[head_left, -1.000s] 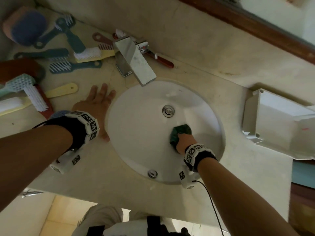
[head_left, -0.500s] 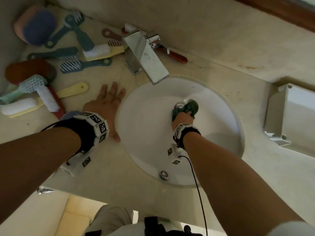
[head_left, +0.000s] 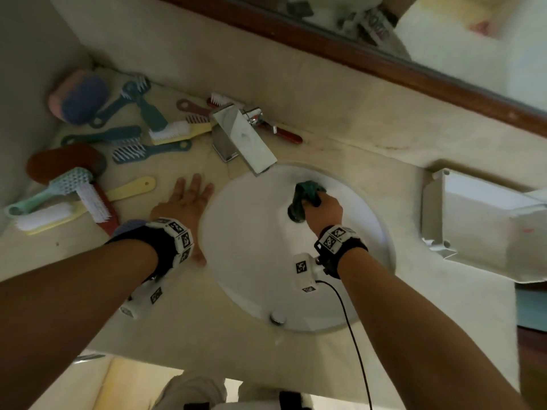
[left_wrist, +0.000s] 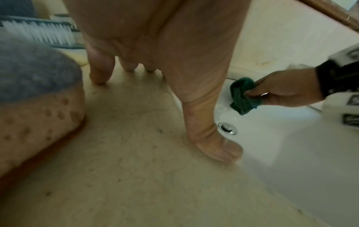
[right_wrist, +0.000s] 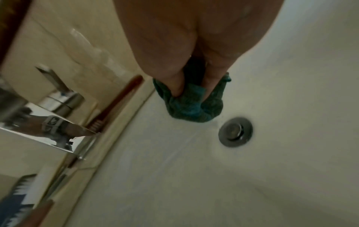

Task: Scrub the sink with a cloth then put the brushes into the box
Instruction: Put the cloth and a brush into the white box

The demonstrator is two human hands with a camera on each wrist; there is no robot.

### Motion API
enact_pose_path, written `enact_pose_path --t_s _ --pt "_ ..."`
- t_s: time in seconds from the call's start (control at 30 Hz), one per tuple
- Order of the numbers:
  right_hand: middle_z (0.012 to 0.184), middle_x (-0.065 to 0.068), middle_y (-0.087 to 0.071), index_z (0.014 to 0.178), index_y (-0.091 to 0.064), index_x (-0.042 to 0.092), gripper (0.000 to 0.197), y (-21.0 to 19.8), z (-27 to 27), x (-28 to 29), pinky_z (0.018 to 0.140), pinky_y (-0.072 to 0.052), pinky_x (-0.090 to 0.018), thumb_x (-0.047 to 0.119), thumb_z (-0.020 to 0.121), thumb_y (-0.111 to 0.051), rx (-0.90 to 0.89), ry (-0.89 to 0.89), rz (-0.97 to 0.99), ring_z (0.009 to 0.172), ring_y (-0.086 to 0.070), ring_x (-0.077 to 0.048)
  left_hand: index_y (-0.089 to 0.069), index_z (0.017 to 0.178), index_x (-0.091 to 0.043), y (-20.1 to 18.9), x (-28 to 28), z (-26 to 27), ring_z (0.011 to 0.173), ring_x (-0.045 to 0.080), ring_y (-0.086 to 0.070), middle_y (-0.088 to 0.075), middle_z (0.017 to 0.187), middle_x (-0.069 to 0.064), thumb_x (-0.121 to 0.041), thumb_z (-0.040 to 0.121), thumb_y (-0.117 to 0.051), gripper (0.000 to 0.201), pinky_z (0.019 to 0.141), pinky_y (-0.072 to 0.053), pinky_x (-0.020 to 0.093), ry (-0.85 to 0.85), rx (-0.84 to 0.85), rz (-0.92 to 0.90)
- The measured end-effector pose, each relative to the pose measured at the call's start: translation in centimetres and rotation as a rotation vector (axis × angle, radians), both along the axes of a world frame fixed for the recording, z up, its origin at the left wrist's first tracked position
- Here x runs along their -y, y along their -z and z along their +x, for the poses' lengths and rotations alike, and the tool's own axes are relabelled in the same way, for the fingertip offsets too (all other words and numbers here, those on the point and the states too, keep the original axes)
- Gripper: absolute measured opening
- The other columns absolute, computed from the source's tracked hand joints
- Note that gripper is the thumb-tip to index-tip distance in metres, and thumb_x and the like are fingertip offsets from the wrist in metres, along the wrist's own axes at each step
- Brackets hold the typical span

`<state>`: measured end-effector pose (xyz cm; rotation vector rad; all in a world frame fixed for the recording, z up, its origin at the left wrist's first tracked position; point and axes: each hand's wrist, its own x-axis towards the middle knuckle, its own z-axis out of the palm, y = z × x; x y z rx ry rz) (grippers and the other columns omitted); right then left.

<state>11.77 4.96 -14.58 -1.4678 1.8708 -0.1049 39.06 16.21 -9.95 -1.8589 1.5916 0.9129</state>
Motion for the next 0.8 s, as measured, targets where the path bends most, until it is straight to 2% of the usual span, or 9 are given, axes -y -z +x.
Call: enact_pose_path --t_s 0.07,0.2,0.33,0.4,0.47,0.57,0.67,0.8 --pt "0.109 -0.011 -0.07 0.116 -0.067 0.009 0.034 -2.3 -0.8 -0.2 0.087 -0.047 -0.029 0.03 0.09 -0.06 0.011 -0.019 -0.039 0.101 -0.064 -0.029 0.031 0.145 -0.03 -0.4 0.1 0.0 0.144 0.029 0.022 0.04 0.15 -0.001 -0.064 0.034 -0.088 0.166 0.114 -0.019 0.059 0.009 0.012 -0.036" --pt "0.093 -0.005 -0.071 0.1 -0.07 0.015 0.02 -6.4 -2.2 -1.5 0.084 -0.05 -0.033 0.028 0.087 -0.062 0.059 -0.044 -0.107 0.088 -0.064 -0.024 0.027 0.148 -0.025 -1.3 -0.5 -0.8 0.146 0.03 0.016 0.033 0.154 0.002 -0.063 0.045 -0.086 0.157 0.115 -0.019 0.057 0.033 0.039 -0.051" --pt "0.077 0.01 -0.068 0.081 -0.065 0.031 0.005 -9.4 -3.4 -2.8 0.078 -0.055 -0.034 0.035 0.079 -0.063 0.073 -0.04 -0.151 0.076 -0.065 -0.014 0.014 0.153 -0.021 -2.4 -0.8 -2.5 0.148 0.03 0.008 0.019 0.16 0.005 -0.056 0.069 -0.078 0.129 0.117 -0.018 0.052 0.12 0.066 -0.039" --pt "0.084 0.006 -0.071 0.091 -0.069 0.029 0.012 -11.0 -3.6 -3.4 0.082 -0.057 -0.037 0.03 0.079 -0.066 0.084 -0.043 -0.174 0.082 -0.067 -0.017 0.001 0.154 -0.02 -3.4 -1.1 -3.5 0.148 0.028 0.002 0.007 0.161 0.006 -0.058 0.076 -0.071 0.113 0.118 -0.018 0.05 0.143 0.053 -0.077" --pt "0.092 -0.001 -0.072 0.101 -0.072 0.019 0.021 -12.4 -3.6 -3.8 0.087 -0.055 -0.039 0.025 0.081 -0.069 0.089 -0.056 -0.21 0.089 -0.067 -0.022 -0.014 0.153 -0.018 -4.3 -1.4 -4.3 0.147 0.027 -0.011 -0.011 0.16 0.009 -0.059 0.081 -0.064 0.097 0.115 -0.026 0.047 0.116 0.027 -0.153" --pt "0.091 -0.004 -0.072 0.098 -0.073 0.017 0.019 -14.2 -3.2 -4.2 0.086 -0.054 -0.037 0.025 0.081 -0.07 0.086 -0.117 -0.252 0.089 -0.066 -0.023 -0.025 0.15 -0.018 -5.7 -2.5 -5.2 0.138 0.027 -0.032 -0.031 0.152 0.009 -0.057 0.088 -0.056 0.08 0.11 -0.036 0.043 0.068 -0.022 -0.211" --pt "0.089 -0.002 -0.071 0.099 -0.072 0.017 0.019 -15.4 -2.3 -4.2 0.083 -0.053 -0.032 0.025 0.082 -0.071 0.082 -0.169 -0.259 0.088 -0.066 -0.022 -0.027 0.149 -0.018 -7.1 -3.4 -5.2 0.134 0.026 -0.039 -0.035 0.15 0.007 -0.055 0.09 -0.054 0.075 0.108 -0.038 0.039 0.015 -0.052 -0.238" --pt "0.089 -0.003 -0.072 0.1 -0.073 0.017 0.021 -17.7 0.4 -3.7 0.076 -0.05 -0.028 0.025 0.081 -0.073 0.13 -0.273 -0.295 0.085 -0.066 -0.021 -0.023 0.151 -0.021 -9.9 -4.7 -3.5 0.138 0.025 -0.034 -0.03 0.153 0.004 -0.054 0.09 -0.053 0.075 0.112 -0.033 0.039 -0.15 -0.066 -0.354"
